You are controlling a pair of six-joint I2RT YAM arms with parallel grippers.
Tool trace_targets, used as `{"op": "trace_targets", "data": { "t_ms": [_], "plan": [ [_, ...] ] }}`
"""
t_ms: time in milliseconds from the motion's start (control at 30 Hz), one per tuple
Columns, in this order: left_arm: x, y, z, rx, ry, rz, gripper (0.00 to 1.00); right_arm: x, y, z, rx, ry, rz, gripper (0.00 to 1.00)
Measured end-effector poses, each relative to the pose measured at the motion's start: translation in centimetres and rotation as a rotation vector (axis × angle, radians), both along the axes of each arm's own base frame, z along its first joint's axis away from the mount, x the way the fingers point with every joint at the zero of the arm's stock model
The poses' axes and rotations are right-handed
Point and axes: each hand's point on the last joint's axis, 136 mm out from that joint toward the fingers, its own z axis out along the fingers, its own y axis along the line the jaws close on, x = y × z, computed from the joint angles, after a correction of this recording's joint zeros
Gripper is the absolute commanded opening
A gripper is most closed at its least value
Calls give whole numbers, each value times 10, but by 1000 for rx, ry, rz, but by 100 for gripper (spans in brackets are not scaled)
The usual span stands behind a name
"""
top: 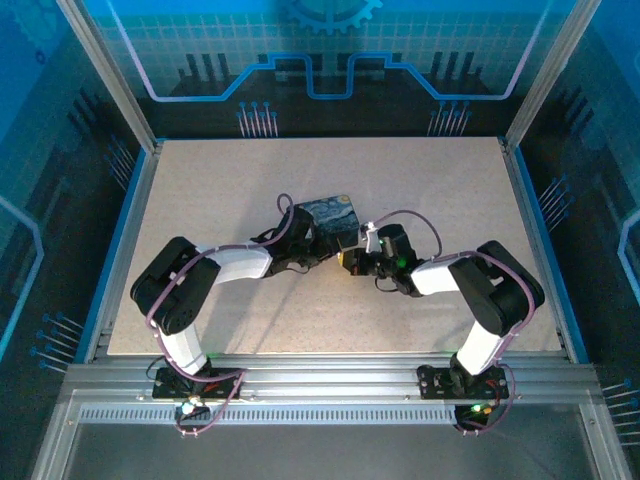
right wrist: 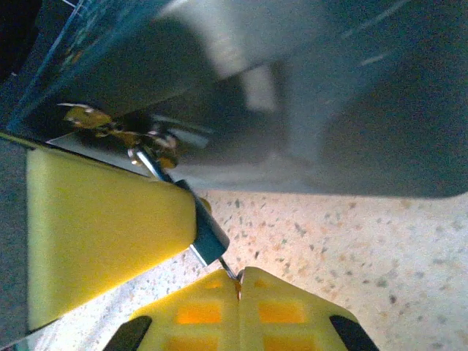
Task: Unlock the padlock with the key
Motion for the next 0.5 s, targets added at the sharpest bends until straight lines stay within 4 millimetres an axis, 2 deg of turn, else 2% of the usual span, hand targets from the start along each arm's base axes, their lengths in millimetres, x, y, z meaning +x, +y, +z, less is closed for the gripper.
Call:
{"op": "trace_targets", "data": {
  "t_ms": [267, 500],
  "plan": [
    [-12, 5, -6, 3, 21, -10, 50, -10, 10, 1, 63, 72, -28, 0],
    [-25, 12, 8, -44, 5, 4, 54, -12, 14, 1, 89, 114, -53, 0]
  ]
}}
